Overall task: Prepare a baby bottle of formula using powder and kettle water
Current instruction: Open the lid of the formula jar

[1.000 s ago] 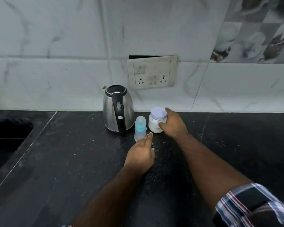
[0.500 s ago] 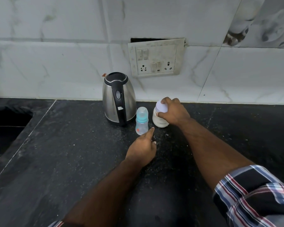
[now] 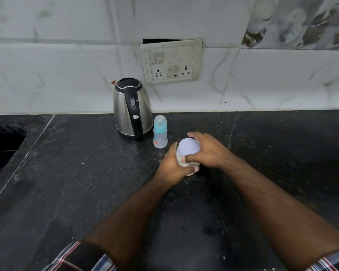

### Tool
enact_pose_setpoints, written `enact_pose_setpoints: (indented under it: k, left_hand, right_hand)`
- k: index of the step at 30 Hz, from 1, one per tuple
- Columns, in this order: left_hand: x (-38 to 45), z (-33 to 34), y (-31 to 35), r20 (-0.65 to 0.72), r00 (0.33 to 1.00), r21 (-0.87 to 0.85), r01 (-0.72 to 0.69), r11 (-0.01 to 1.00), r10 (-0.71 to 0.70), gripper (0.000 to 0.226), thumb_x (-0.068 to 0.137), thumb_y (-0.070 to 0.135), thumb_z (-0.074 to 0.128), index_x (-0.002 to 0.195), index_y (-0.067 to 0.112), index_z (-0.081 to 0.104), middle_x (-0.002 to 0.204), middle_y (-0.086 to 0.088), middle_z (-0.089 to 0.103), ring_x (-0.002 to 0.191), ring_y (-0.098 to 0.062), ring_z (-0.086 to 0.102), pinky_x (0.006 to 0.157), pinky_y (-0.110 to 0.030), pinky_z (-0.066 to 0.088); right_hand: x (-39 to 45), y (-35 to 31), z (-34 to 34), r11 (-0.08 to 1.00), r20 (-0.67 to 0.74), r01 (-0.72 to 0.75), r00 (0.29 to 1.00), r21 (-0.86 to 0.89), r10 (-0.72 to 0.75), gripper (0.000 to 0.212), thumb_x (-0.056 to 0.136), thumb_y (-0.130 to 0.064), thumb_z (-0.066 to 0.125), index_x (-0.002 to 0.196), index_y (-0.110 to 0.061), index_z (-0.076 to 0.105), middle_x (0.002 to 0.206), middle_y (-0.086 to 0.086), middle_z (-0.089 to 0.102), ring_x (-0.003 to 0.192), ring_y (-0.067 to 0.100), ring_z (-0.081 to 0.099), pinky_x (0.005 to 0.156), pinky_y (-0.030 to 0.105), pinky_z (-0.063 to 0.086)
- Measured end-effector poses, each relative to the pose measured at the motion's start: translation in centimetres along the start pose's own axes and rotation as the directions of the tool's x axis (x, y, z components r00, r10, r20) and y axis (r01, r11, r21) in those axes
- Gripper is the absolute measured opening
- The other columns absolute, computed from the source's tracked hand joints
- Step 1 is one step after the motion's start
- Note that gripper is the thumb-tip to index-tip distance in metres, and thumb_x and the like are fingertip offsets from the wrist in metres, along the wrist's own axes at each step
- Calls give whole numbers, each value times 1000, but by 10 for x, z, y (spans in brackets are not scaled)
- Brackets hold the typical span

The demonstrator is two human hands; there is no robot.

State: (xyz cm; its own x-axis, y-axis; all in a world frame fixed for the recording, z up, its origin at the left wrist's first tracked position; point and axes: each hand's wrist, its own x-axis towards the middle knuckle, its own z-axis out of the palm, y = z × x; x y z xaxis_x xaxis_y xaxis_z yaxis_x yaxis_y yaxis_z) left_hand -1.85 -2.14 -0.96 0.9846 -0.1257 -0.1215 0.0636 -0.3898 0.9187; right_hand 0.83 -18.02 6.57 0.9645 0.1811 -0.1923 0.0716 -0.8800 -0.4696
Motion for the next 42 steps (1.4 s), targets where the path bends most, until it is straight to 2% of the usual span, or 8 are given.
enact_pose_setpoints:
  k: [4,11,16,22,27,31,35,42]
  left_hand:
    - [-9,7,-3,-61,997,-61,-48,997,44,98,58,48,88,144,28,45,136,4,58,124,-16,59,103,-45,54]
    - [-9,6,-3,-70,996,-75,-55,996,50,79,54,51,83,125,43,50,113,21,66,105,6,63,82,-18,48]
    - [-7,8,1,-11,999,-102,-32,994,31,103,59,40,91,147,26,38,137,4,57,122,-13,59,101,-39,53]
    - [-7,3,12,-78,995,-130,-67,989,58,114,46,53,93,143,27,38,141,3,46,127,-15,52,106,-43,51]
    - [-10,4,28,-98,987,-94,-134,986,125,105,50,48,91,140,25,41,133,3,58,123,-15,59,104,-44,54]
    - [-13,-9,36,-37,986,-118,-168,979,165,102,55,45,91,142,31,39,128,11,63,118,-7,61,102,-34,53]
    - [-16,-18,41,-17,983,-144,-183,973,183,97,59,38,92,141,27,41,126,9,65,117,-6,62,101,-31,52]
    - [-23,-23,41,12,987,-180,-158,971,163,100,55,42,92,140,27,40,121,10,64,111,-3,63,96,-26,53]
  right_hand:
    - [-1,-17,0,983,21,-14,1000,-182,18,91,79,-70,71,154,-29,42,139,11,52,126,33,54,104,45,47]
    - [1,-32,-12,948,92,75,995,-310,-49,71,85,-54,72,144,-20,55,126,10,58,109,25,57,91,40,50]
    - [1,-31,-16,966,103,78,993,-245,-54,72,81,-51,75,143,-21,56,132,8,61,113,25,59,95,42,52]
    - [0,-32,-36,998,73,52,996,-38,-50,65,87,-50,62,148,-32,51,152,-6,54,133,17,53,107,34,42]
    - [1,-47,-31,978,-64,-4,998,-207,-10,50,83,-74,45,112,-36,59,103,-2,60,93,22,61,77,39,50]
    - [-3,-52,-36,975,-210,62,972,-214,-108,36,83,-68,49,98,-38,62,88,-11,55,88,20,60,70,36,45]
    - [-9,-58,-46,968,-177,159,965,-196,-194,26,85,-62,57,92,-38,63,94,-10,69,86,17,64,75,36,53]
    - [-19,-58,-60,938,-61,336,938,-87,-342,21,88,-47,67,103,-33,74,104,-15,69,96,10,63,78,33,51]
